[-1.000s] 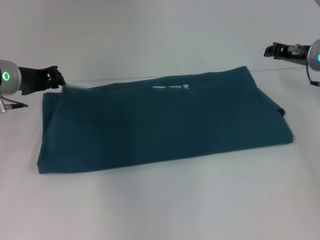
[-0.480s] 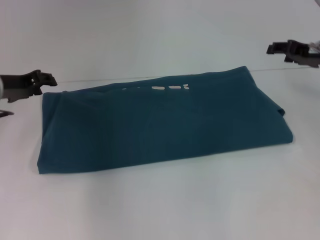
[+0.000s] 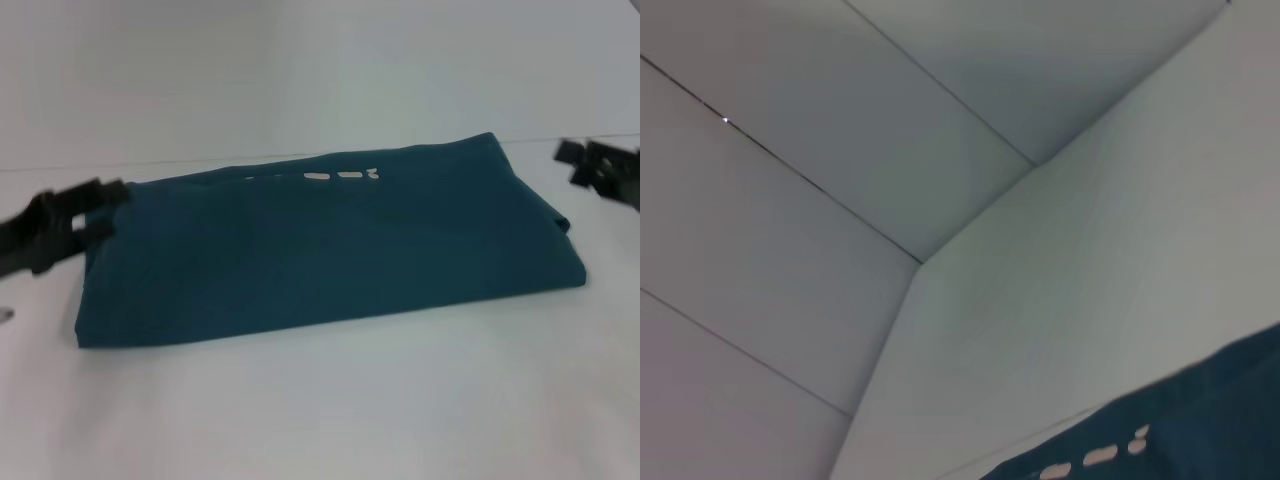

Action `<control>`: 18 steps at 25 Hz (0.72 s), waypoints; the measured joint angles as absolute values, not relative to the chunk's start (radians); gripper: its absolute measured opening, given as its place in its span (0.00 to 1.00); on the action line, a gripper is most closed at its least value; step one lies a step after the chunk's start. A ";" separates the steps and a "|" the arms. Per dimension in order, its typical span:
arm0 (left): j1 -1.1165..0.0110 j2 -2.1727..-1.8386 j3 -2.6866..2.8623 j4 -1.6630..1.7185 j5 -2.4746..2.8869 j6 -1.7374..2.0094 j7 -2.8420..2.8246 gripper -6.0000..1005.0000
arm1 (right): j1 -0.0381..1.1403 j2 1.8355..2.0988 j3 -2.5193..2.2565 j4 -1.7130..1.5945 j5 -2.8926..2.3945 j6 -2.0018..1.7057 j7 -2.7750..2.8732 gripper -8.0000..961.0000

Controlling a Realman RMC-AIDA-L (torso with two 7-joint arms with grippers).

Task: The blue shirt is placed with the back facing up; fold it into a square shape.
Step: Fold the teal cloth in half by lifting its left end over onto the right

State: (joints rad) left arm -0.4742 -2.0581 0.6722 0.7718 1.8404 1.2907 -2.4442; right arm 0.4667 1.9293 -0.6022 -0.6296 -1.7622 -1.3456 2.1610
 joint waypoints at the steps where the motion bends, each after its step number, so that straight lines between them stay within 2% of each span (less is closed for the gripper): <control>1: -0.462 -2.062 0.655 0.750 1.825 1.310 -2.428 0.66 | 0.454 1.930 -0.586 -0.620 -1.762 -1.363 2.150 0.70; 5: -0.446 -2.066 0.580 0.610 1.789 1.348 -2.377 0.66 | 0.421 1.941 -0.530 -0.596 -1.760 -1.388 2.099 0.71; 11: -0.439 -2.078 0.571 0.527 1.796 1.250 -2.360 0.67 | 0.430 1.951 -0.529 -0.586 -1.766 -1.368 2.068 0.89; 16: -0.440 -2.078 0.577 0.503 1.816 1.177 -2.359 0.67 | 0.442 1.953 -0.531 -0.580 -1.767 -1.370 2.063 0.98; 18: -0.440 -2.078 0.578 0.500 1.836 1.155 -2.359 0.67 | 0.443 1.954 -0.531 -0.580 -1.767 -1.374 2.062 0.98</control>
State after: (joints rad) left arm -0.4395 -2.0776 0.5775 0.5004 1.8362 1.1547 -2.3589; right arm 0.4425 1.9536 -0.5308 -0.5802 -1.7666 -1.3742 2.0625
